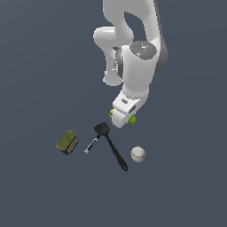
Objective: Pick up a designated object from a clutter of objects.
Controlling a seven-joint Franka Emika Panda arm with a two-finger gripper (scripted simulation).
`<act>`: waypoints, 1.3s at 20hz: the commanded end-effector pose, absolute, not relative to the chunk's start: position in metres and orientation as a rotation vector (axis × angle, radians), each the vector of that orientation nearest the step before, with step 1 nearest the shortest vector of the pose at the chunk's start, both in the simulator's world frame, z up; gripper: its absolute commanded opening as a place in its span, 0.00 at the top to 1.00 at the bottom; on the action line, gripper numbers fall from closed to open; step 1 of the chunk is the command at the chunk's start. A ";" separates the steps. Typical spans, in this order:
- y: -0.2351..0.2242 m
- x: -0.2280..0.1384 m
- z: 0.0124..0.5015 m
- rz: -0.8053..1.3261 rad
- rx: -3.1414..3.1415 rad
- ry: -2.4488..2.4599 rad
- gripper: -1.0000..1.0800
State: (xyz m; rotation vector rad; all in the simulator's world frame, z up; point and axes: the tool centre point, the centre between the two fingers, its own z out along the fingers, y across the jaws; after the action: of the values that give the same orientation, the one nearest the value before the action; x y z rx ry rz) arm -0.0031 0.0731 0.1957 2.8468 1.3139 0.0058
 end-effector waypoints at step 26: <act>0.182 -0.130 0.378 0.000 2.851 1.316 1.00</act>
State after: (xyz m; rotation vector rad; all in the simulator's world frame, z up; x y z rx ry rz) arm -0.1270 0.1790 0.3729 2.8504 1.3172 0.0012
